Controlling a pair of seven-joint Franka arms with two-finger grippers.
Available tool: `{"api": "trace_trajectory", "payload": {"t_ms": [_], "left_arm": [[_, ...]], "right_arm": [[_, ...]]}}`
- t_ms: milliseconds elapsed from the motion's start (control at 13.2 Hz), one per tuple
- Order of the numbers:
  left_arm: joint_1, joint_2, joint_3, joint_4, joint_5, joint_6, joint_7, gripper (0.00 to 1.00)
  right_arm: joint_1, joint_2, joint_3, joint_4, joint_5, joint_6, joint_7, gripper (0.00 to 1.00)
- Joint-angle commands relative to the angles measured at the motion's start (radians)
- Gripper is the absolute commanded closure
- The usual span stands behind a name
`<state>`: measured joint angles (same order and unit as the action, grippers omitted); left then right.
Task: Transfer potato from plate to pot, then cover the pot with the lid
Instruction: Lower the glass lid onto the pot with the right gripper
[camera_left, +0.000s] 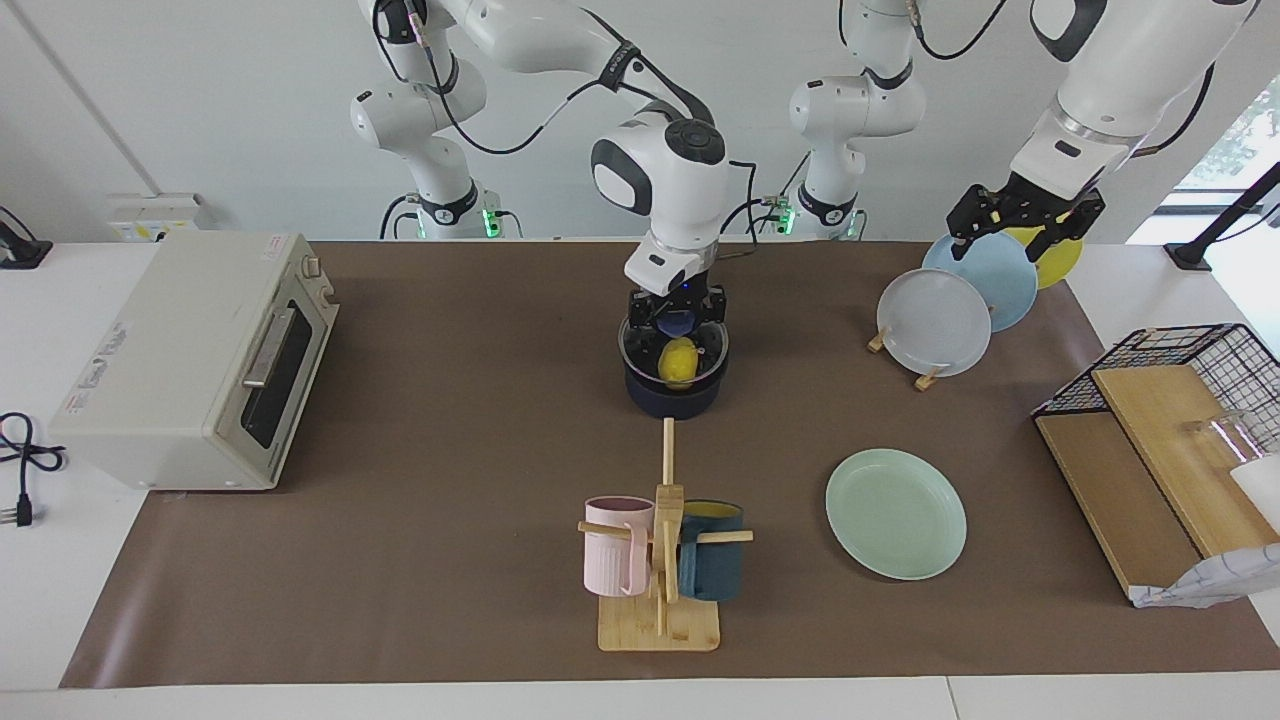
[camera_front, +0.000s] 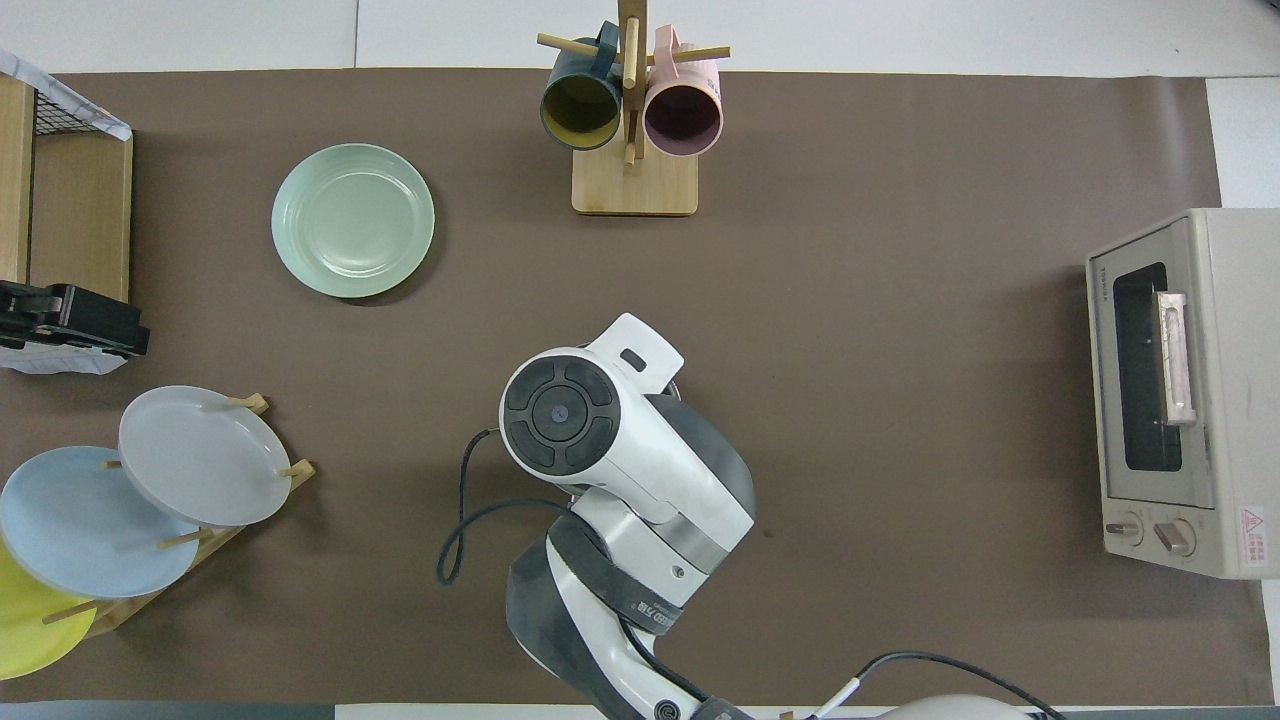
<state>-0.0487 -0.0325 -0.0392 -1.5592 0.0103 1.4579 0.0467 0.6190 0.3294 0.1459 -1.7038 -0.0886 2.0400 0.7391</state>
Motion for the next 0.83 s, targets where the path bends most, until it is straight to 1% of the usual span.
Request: {"api": "trace_trajectory", "payload": {"t_ms": [0,227,379,530,758], "left_arm": [[-0.004,-0.010,-0.001,0.002,0.010,-0.014,-0.004,0.00],[-0.007,-0.010,0.001,0.014,-0.006,-0.024,-0.004,0.00],[-0.005,-0.010,-0.005,0.013,-0.038,0.002,-0.005,0.00],[0.007,-0.012,-0.014,0.010,-0.042,0.019,-0.005,0.00],[0.007,-0.017,-0.021,0.005,-0.041,0.006,-0.005,0.00]], "right_arm": [[-0.004,0.014,0.004,0.020,-0.017,0.014,0.006,0.94],[-0.005,0.030,0.004,0.018,-0.017,0.032,0.006,0.94],[-0.007,0.034,0.004,0.016,-0.019,0.037,0.005,0.94],[-0.008,0.039,0.004,0.007,-0.019,0.049,0.005,0.94],[-0.005,0.048,0.004,0.007,-0.019,0.069,0.006,0.94]]}}
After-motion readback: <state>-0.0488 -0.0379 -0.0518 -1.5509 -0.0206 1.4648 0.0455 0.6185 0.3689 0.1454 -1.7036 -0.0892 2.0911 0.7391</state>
